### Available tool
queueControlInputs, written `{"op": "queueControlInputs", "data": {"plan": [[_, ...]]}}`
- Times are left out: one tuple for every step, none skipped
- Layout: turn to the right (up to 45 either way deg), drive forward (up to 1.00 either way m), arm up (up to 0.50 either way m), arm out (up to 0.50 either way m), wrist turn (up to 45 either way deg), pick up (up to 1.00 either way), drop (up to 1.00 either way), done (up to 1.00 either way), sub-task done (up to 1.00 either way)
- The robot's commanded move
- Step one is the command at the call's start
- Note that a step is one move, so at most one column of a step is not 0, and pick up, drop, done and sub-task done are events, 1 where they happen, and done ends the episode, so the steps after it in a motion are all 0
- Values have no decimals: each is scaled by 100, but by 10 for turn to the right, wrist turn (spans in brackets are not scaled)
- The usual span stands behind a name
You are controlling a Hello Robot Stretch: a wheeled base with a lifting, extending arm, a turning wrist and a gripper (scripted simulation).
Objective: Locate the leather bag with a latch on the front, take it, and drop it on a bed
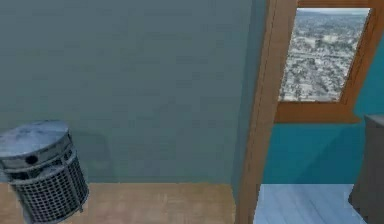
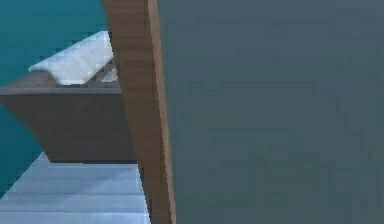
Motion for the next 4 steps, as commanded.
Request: {"op": "queueControlInputs", "data": {"plan": [[0, 40, 0, 0, 0, 0, 0, 0, 0], [450, 0, 0, 0, 0, 0, 0, 0, 0], [420, 0, 0, 0, 0, 0, 0, 0, 0], [0, 55, 0, 0, 0, 0, 0, 0, 0]]}}
